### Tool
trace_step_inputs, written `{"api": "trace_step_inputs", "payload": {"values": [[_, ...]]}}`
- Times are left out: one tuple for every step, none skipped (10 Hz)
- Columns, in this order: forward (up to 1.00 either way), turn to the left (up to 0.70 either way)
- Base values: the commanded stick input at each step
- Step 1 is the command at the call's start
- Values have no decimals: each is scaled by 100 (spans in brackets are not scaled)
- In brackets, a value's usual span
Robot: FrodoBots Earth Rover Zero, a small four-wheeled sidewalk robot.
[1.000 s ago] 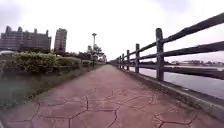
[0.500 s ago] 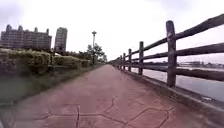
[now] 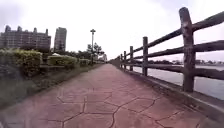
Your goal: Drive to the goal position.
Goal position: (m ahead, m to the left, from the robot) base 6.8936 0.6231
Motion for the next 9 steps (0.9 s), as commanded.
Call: {"api": "trace_step_inputs", "payload": {"values": [[100,0],[100,0],[100,0],[100,0],[100,0],[100,0],[100,0],[100,15],[100,35]]}}
